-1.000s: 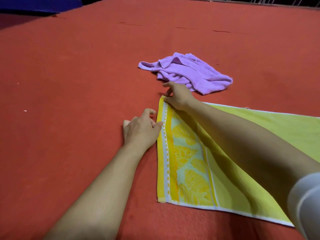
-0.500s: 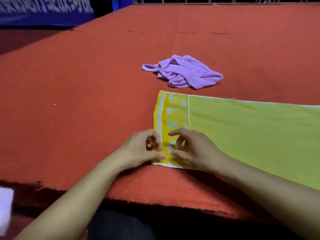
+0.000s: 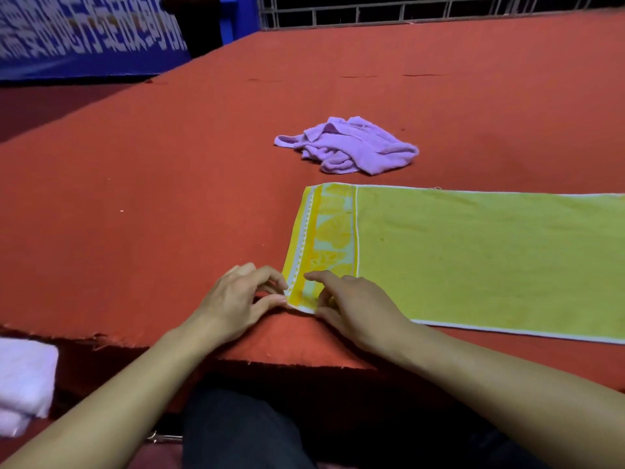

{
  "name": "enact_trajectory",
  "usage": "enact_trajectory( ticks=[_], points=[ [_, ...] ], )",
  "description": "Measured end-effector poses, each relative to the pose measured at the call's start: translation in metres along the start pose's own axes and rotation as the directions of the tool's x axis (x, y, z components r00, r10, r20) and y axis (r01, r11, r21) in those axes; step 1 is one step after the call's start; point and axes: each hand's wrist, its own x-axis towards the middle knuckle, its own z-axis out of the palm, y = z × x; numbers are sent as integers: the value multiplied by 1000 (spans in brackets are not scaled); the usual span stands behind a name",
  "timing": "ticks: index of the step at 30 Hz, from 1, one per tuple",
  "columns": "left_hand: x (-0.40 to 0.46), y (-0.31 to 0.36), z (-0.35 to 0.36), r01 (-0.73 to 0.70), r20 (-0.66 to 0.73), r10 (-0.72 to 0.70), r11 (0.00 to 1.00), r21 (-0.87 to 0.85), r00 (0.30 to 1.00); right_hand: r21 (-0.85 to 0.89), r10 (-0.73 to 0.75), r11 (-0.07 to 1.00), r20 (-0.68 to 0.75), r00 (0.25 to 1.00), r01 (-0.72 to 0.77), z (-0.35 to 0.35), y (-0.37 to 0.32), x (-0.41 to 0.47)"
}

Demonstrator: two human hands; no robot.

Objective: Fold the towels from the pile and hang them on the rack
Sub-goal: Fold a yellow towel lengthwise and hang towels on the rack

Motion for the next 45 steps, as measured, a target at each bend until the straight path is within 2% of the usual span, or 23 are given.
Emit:
enact_trajectory(
  ticks=[3,8,11,16,20,24,28,31,33,35,38,40,45],
  points=[
    [-16,-6,-2,0,37,-2,999,40,999,-63,-17,998,-8,1000,16,4,-6,-1],
    [6,13,2,75,-36,-77,996,-39,996,62,-2,998,-56,998,5,-15,6,-10],
    [50,28,18,93,-1,-93,993,-71,996,121,78,990,-89,993,-67,-36,31,-15],
    [130,43,53,90,152,-100,994,67,983,160,276,954,-131,952,-255,-85,101,-41],
    [196,63,81,98,170,-96,995,-5,981,128,453,891,-193,870,-436,-137,180,-61],
    [264,115,130,7,211,4,999,-52,977,115,579,810,-302,757,-574,-185,265,-77],
    [323,170,188,-84,257,99,994,-68,961,78,642,726,-436,631,-684,-228,346,-93],
    [358,206,226,-94,253,106,994,-61,962,83,678,655,-505,535,-751,-252,398,-101],
    [379,227,249,-72,251,81,996,-45,965,83,690,627,-519,504,-774,-264,431,-105],
    [389,234,261,-38,247,42,999,-20,968,63,681,642,-506,530,-764,-265,451,-106],
    [401,234,279,33,244,-21,998,-47,970,-58,662,655,-436,609,-754,-260,481,-108],
    [404,232,286,60,236,-43,996,-67,971,-112,676,641,-386,628,-759,-257,496,-110],
    [408,233,283,-7,274,5,1000,4,962,-145,598,693,-431,675,-706,-265,507,-109]
  ],
)
